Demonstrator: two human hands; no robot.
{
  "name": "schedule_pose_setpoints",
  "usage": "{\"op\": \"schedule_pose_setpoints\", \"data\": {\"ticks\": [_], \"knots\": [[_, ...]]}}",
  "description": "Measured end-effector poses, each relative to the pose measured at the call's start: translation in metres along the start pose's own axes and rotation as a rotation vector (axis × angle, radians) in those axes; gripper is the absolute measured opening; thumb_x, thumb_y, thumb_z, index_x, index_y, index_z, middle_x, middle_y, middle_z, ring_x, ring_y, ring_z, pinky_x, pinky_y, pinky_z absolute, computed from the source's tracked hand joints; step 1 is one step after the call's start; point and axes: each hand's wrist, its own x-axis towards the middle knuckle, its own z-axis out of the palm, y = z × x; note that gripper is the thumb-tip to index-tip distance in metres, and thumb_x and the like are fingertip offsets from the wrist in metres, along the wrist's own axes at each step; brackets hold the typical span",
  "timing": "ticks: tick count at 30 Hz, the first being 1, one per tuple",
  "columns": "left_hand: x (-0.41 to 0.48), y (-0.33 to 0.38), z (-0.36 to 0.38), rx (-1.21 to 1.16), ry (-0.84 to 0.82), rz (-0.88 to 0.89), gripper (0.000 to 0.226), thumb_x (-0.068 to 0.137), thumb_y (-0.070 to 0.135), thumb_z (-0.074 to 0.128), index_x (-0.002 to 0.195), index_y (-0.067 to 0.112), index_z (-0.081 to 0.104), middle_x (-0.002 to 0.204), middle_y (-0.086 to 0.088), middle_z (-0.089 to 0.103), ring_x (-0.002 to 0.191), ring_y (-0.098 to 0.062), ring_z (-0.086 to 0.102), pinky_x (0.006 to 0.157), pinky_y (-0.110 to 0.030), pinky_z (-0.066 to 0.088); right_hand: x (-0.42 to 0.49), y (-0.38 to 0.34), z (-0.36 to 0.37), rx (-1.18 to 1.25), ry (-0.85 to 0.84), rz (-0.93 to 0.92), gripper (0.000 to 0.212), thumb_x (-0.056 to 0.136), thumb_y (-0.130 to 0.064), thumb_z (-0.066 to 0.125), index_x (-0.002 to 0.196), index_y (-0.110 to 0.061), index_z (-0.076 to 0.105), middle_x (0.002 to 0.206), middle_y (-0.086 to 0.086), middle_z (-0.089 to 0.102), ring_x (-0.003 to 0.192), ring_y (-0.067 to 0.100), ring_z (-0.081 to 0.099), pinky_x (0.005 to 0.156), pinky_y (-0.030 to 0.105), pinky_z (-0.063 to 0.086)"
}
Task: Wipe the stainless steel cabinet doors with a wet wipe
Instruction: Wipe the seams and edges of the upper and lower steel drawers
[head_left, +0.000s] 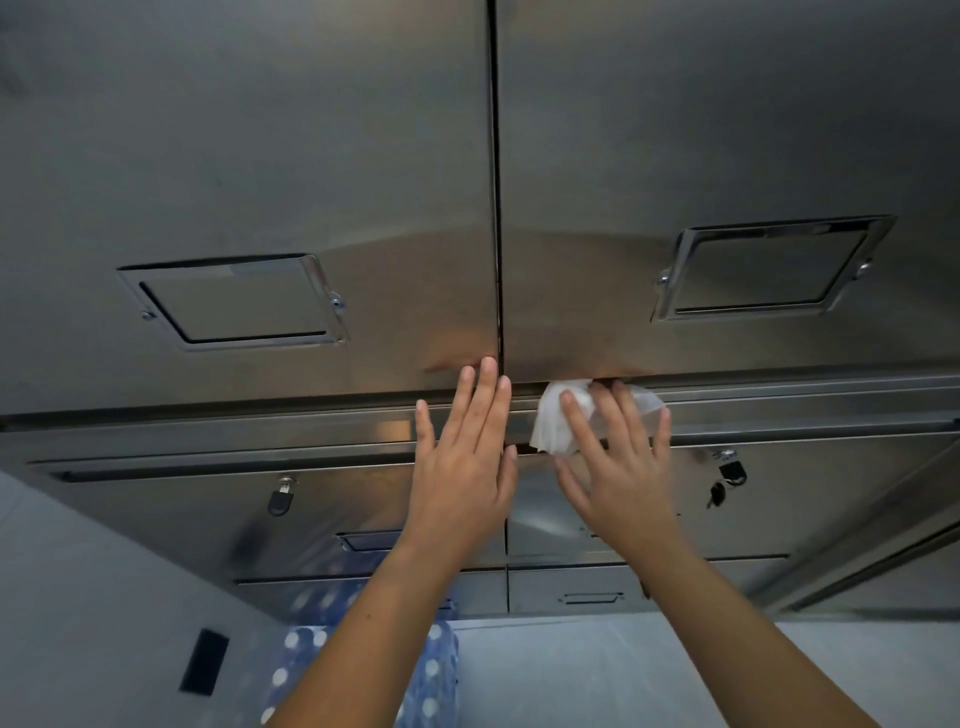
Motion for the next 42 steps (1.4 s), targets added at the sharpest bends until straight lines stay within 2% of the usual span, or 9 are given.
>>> {"op": "schedule_pose_setpoints", "data": {"ticks": [9,12,15,19,25,28,32,37,42], "knots": [[0.0,0.007,0.002,0.02,0.004,-0.06,0.061,0.094,0.03,0.031,0.149,0.014,0.008,0.157,-0.002,0.008,0.145,-0.013,0.002,0.105,-0.059,0.001,0.014,-0.053,0.009,0.095,0.004,0.007,0.054,0.093,-0.036,0.038,0.142,-0.013,0.036,0.143,0.014,0.035,0.135,0.034,0.029,0.106,0.056,0.019],[-0.001,0.01,0.002,0.024,0.008,-0.073,0.062,0.094,0.029,0.033,0.149,0.013,0.01,0.157,-0.003,0.009,0.146,-0.012,0.0,0.105,-0.058,-0.001,0.008,-0.031,0.008,0.047,0.017,-0.053,0.056,0.091,-0.041,0.044,0.142,-0.016,0.04,0.141,0.014,0.043,0.133,0.032,0.034,0.107,0.056,0.018],[-0.002,0.018,0.003,0.041,0.014,-0.079,0.064,0.093,0.03,0.033,0.149,0.013,0.01,0.157,-0.004,0.008,0.146,-0.013,-0.002,0.104,-0.059,-0.002,-0.003,0.013,0.005,0.009,0.026,-0.028,0.062,0.086,-0.041,0.048,0.143,-0.019,0.034,0.144,0.013,0.034,0.135,0.032,0.03,0.112,0.054,0.007],[0.002,0.037,0.008,0.067,0.011,-0.04,0.063,0.093,0.031,0.033,0.149,0.012,0.014,0.157,-0.002,0.009,0.146,-0.013,-0.004,0.102,-0.061,-0.003,-0.014,0.059,-0.003,-0.019,0.038,0.025,0.06,0.087,-0.038,0.046,0.142,-0.017,0.034,0.143,0.017,0.036,0.135,0.034,0.03,0.108,0.058,0.012],[0.016,0.061,0.01,0.079,0.033,-0.03,0.059,0.091,0.029,0.034,0.147,0.011,0.023,0.156,-0.003,0.016,0.145,-0.015,0.008,0.109,-0.058,0.006,-0.005,0.021,-0.004,0.065,-0.013,0.09,0.067,0.084,-0.044,0.044,0.142,-0.014,0.034,0.143,0.017,0.033,0.137,0.039,0.025,0.108,0.058,0.013],[0.02,0.068,0.009,0.084,0.033,-0.029,0.057,0.091,0.028,0.034,0.145,0.01,0.027,0.155,-0.005,0.021,0.143,-0.018,0.014,0.112,-0.052,0.006,0.002,0.0,-0.005,0.083,-0.042,0.027,0.061,0.085,-0.039,0.042,0.14,-0.015,0.036,0.142,0.016,0.04,0.134,0.037,0.032,0.104,0.06,0.025],[0.02,0.068,0.011,0.107,0.006,-0.039,0.059,0.09,0.028,0.035,0.145,0.009,0.028,0.155,-0.006,0.022,0.142,-0.02,0.016,0.103,-0.061,0.006,-0.006,0.035,-0.008,0.03,-0.059,-0.032,0.061,0.086,-0.041,0.049,0.142,-0.018,0.04,0.14,0.015,0.047,0.132,0.034,0.04,0.106,0.057,0.018],[0.021,0.07,0.014,0.099,0.0,-0.033,0.059,0.091,0.031,0.032,0.146,0.011,0.023,0.155,-0.005,0.021,0.142,-0.018,0.014,0.102,-0.061,0.004,-0.018,0.086,-0.017,-0.039,-0.058,0.035,0.059,0.087,-0.041,0.042,0.141,-0.017,0.039,0.138,0.019,0.045,0.133,0.035,0.035,0.104,0.061,0.024],[0.027,0.077,0.016,0.036,-0.008,0.029,0.059,0.091,0.031,0.031,0.146,0.011,0.023,0.155,-0.004,0.021,0.142,-0.018,0.016,0.103,-0.061,0.011,-0.007,0.05,-0.021,0.024,-0.105,0.206,0.062,0.084,-0.044,0.043,0.138,-0.013,0.043,0.137,0.021,0.045,0.134,0.04,0.032,0.101,0.063,0.028]]}}
